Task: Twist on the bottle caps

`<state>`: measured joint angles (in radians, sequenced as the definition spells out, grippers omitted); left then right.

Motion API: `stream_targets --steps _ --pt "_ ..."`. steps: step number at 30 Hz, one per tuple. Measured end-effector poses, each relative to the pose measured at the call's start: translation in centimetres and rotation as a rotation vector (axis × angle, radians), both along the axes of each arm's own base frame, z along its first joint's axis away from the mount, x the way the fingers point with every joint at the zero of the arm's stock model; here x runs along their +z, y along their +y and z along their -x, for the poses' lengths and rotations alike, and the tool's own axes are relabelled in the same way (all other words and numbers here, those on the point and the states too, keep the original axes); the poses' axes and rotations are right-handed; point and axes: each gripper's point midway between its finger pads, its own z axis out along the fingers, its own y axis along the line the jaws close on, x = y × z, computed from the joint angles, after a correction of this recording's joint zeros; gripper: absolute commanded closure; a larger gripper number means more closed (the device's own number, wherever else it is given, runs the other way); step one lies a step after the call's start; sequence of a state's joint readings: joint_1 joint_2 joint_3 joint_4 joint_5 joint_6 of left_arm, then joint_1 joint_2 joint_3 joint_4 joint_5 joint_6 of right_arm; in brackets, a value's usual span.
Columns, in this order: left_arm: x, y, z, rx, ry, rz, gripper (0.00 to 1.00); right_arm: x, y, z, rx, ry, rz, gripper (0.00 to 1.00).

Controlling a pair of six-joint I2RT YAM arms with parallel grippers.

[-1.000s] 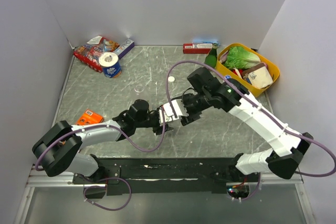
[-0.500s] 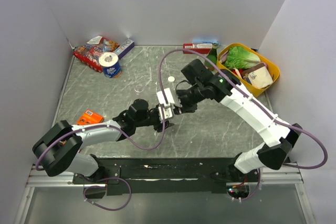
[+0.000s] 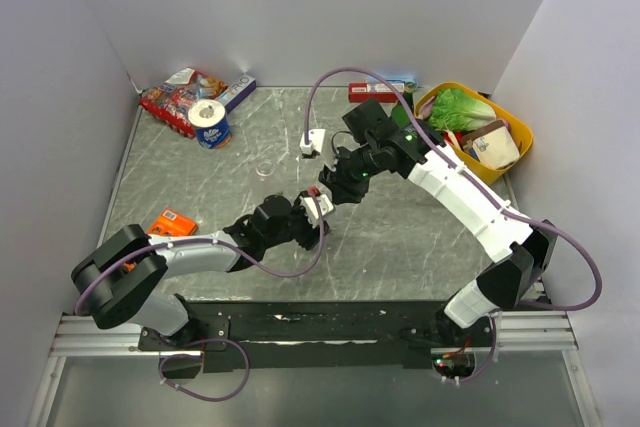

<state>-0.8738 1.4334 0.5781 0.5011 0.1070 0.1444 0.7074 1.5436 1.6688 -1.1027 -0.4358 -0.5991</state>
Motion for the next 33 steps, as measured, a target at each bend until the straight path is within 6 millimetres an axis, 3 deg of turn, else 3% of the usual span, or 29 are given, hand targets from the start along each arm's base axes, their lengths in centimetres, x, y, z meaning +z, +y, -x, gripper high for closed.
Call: stream_targets --steps 2,3,5,9,11,13,14,15,16,20,24,33 --pt "0.0 -0.1 0.2 0.001 0.017 0.01 0.99 0.0 0.0 -0.1 -0.016 0.007 -0.002 0.97" --pt "0.0 -0.2 0.3 -0.001 0.03 0.018 0.99 0.0 0.0 -0.1 -0.02 0.009 -0.005 0.8" --pt "-0.1 -0.4 0.7 -0.011 0.054 0.034 0.99 0.0 0.0 -0.1 -0.026 0.015 -0.009 0.69" --pt "-0.5 -0.5 1.4 -0.039 0.102 0.049 0.99 -0.3 0.0 0.0 -0.039 0.034 -0.015 1.0" --pt "-0.7 -0.6 1.8 -0.052 0.122 0.054 0.99 -0.4 0.0 0.1 -0.042 0.051 -0.024 1.0" --pt "-0.6 -0.7 2.0 -0.063 0.139 0.068 0.54 -0.3 0.0 0.0 -0.041 0.066 -0.043 1.0" --pt "-0.5 -0.7 2.0 -0.067 0.143 0.073 0.39 -0.2 0.0 0.0 -0.039 0.069 -0.051 1.0" --pt "-0.4 -0.8 2.1 -0.071 0.151 0.077 0.16 -0.1 0.0 -0.1 -0.038 0.069 -0.056 1.0" --pt "-0.3 -0.9 2.1 -0.076 0.155 0.08 0.04 0.1 0.0 -0.1 -0.035 0.07 -0.057 1.0" --pt "1.3 -1.1 0.9 -0.043 0.163 0.128 0.04 0.5 -1.2 -0.2 -0.027 0.073 -0.012 1.0" --pt "2.5 -0.7 -0.2 -0.02 0.15 0.142 0.04 1.4 -2.9 -1.7 -0.059 0.053 0.015 1.0" --pt "3.9 0.0 -1.2 -0.05 0.16 0.094 0.04 1.8 -9.2 -7.6 -0.157 -0.066 0.164 1.0"
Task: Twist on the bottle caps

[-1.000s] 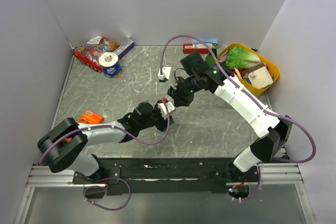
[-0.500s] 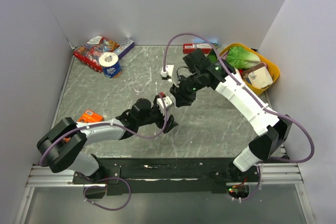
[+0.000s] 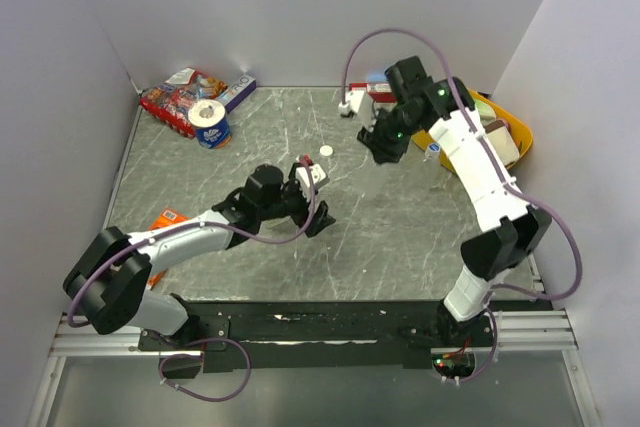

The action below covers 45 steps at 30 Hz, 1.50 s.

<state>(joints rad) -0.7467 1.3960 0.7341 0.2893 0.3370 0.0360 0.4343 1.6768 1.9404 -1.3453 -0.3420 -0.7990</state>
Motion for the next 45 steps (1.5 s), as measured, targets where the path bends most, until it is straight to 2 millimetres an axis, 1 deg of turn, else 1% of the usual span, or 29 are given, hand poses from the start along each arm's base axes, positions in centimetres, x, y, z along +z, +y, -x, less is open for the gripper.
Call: stream_targets --steps 2,4,5,7,9,13,14,16,18,19,21,22,25,27,32,40,45 --pt "0.9 -0.2 -0.2 -0.021 -0.004 -0.006 0.04 0.3 -1.4 -2.3 -0.024 -0.04 0.029 1.0" --pt "2.4 -0.5 -0.7 -0.038 -0.02 -0.002 0.04 0.3 -2.5 -4.3 -0.048 -0.063 0.049 1.0" --pt "3.5 -0.7 -1.0 -0.046 -0.036 0.001 0.04 0.0 -3.3 -5.5 -0.063 -0.067 0.059 1.0" --pt "5.2 -1.0 -1.5 -0.05 -0.059 0.012 0.04 -0.9 -4.3 -6.9 -0.083 -0.056 0.077 1.0" --pt "7.0 -1.2 -2.0 -0.056 -0.086 0.022 0.04 -2.5 -5.4 -8.3 -0.101 -0.031 0.103 1.0" --pt "9.8 -1.3 -2.5 -0.072 -0.125 0.034 0.04 -5.4 -6.3 -9.7 -0.118 0.03 0.135 1.0" --pt "10.8 -1.4 -2.5 -0.074 -0.141 0.042 0.04 -5.3 -6.2 -10.2 -0.119 0.016 0.13 1.0" --pt "12.7 -1.5 -2.6 -0.077 -0.176 0.06 0.04 -5.2 -6.0 -10.4 -0.115 0.006 0.124 1.0" --pt "14.5 -1.5 -2.7 -0.08 -0.211 0.078 0.04 -5.4 -6.0 -10.4 -0.115 0.011 0.124 0.9" --pt "15.6 -1.5 -2.7 -0.082 -0.231 0.089 0.04 -5.3 -6.0 -10.6 -0.117 0.008 0.122 0.8" --pt "16.9 -1.5 -2.7 -0.082 -0.253 0.103 0.04 -5.4 -5.9 -10.7 -0.123 0.007 0.119 0.71" --pt "17.2 -1.5 -2.6 -0.083 -0.261 0.106 0.04 -5.4 -5.9 -10.8 -0.128 0.005 0.117 0.63" --pt "17.1 -1.4 -2.5 -0.086 -0.258 0.1 0.04 -5.3 -5.9 -11.1 -0.142 -0.003 0.114 0.55" --pt "16.7 -1.3 -2.4 -0.087 -0.245 0.09 0.04 -5.4 -6.0 -11.4 -0.152 -0.013 0.119 0.53" --pt "16.7 -1.3 -2.4 -0.087 -0.244 0.09 0.04 -5.6 -6.2 -12.1 -0.168 -0.036 0.134 0.46" --pt "16.5 -1.3 -2.4 -0.086 -0.242 0.088 0.04 -5.6 -6.6 -12.9 -0.182 -0.062 0.15 0.42" --pt "15.6 -1.2 -2.4 -0.084 -0.227 0.076 0.04 -5.5 -6.6 -13.1 -0.187 -0.069 0.152 0.41"
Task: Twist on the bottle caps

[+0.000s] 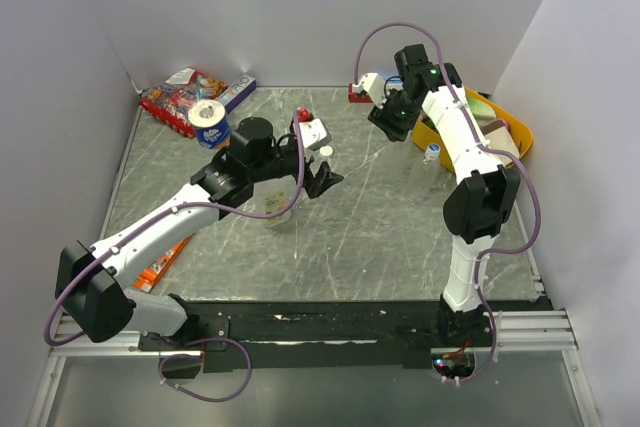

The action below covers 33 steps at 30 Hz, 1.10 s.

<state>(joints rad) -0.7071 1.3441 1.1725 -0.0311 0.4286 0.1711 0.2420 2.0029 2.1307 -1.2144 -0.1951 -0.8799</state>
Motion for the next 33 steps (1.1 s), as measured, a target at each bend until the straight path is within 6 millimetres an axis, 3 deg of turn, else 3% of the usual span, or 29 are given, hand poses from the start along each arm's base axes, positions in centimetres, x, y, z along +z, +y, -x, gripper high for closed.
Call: stream_targets --steps 5,9,13,16,19,22,25,27,29,33 --pt "-0.4 0.1 0.0 0.005 0.006 -0.006 0.04 0.0 -0.1 -0.1 -0.004 -0.004 0.002 0.39" --pt "-0.4 0.2 -0.3 0.023 0.007 -0.007 0.04 0.0 0.1 -0.3 -0.01 -0.001 -0.014 0.29" --pt "0.4 1.6 -1.8 0.1 0.012 -0.003 0.04 2.0 1.7 -1.0 0.002 -0.039 -0.093 0.22" --pt "2.6 4.5 -4.1 0.213 -0.003 0.023 0.04 4.2 3.7 -1.2 0.025 -0.095 -0.175 0.18" --pt "6.9 9.1 -6.6 0.362 -0.065 0.083 0.04 5.9 6.9 -0.7 0.068 -0.17 -0.233 0.18" --pt "10.9 13.6 -7.7 0.497 -0.136 0.139 0.04 6.9 11.9 0.4 0.13 -0.204 -0.292 0.18" --pt "12.4 17.3 -7.5 0.584 -0.149 0.177 0.04 7.3 16.9 1.8 0.174 -0.156 -0.422 0.18" --pt "12.2 19.4 -6.9 0.628 -0.141 0.183 0.04 7.7 18.7 2.3 0.177 -0.113 -0.518 0.17" --pt "10.3 20.8 -5.8 0.65 -0.105 0.163 0.04 7.8 19.5 2.4 0.181 -0.087 -0.601 0.16" --pt "3.3 21.1 -2.3 0.614 0.0 0.091 0.04 7.1 20.2 4.6 0.211 0.003 -0.701 0.13"
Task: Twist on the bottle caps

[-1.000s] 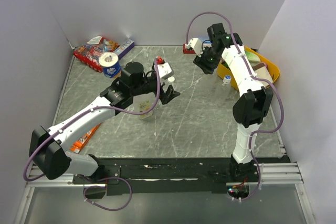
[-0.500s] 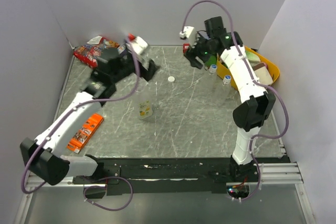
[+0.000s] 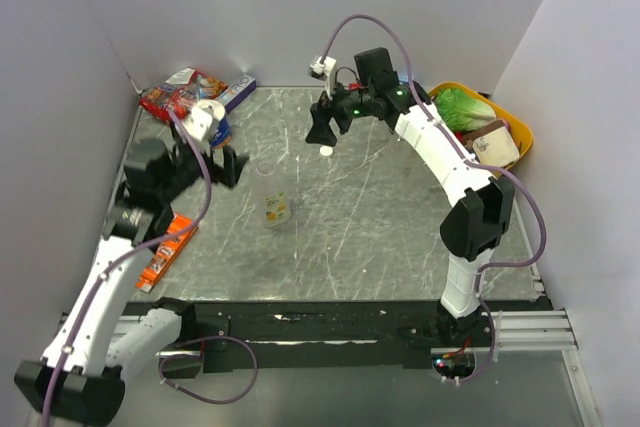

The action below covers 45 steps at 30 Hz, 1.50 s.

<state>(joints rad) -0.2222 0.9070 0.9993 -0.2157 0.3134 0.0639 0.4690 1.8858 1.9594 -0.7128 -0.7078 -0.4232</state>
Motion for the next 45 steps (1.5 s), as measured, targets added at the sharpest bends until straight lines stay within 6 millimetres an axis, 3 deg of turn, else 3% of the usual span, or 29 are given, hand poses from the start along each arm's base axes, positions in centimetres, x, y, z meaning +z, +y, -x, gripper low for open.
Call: stream_targets --steps 3,8,12,21,25,28,29,32,40,45 --pt "-5.3 0.4 2.0 -0.002 0.11 -0.02 0.04 0.6 1.8 1.4 0.065 0.0 -0.038 0.03" --pt "-9.4 1.7 2.6 0.081 0.213 -0.018 0.04 1.2 6.1 5.0 0.193 -0.018 -0.067 0.01" --pt "-10.2 3.0 3.1 0.141 0.233 -0.02 0.04 0.8 8.8 7.2 0.289 -0.01 -0.086 0.01" --pt "-11.1 4.6 3.8 0.195 0.246 -0.039 0.04 -4.0 10.4 6.4 0.302 0.051 -0.028 0.01" --pt "-11.1 4.5 3.9 0.179 0.239 -0.057 0.04 -5.2 10.9 6.5 0.31 0.065 -0.015 0.13" --pt "-11.5 3.9 4.1 0.13 0.239 -0.07 0.04 -5.5 11.3 6.6 0.324 0.066 -0.019 0.4" --pt "-11.8 3.5 4.3 0.102 0.246 -0.074 0.04 -5.5 11.3 6.6 0.328 0.066 -0.022 0.58" --pt "-13.0 2.4 4.7 0.017 0.267 -0.094 0.04 -4.6 11.9 6.5 0.346 0.034 -0.05 0.72" --pt "-14.9 -0.6 4.5 -0.189 0.283 -0.094 0.04 -4.1 12.0 7.0 0.373 0.04 -0.065 0.87" --pt "-15.3 -2.4 3.9 -0.296 0.252 -0.057 0.04 -3.4 12.1 8.2 0.408 0.088 -0.103 0.9"
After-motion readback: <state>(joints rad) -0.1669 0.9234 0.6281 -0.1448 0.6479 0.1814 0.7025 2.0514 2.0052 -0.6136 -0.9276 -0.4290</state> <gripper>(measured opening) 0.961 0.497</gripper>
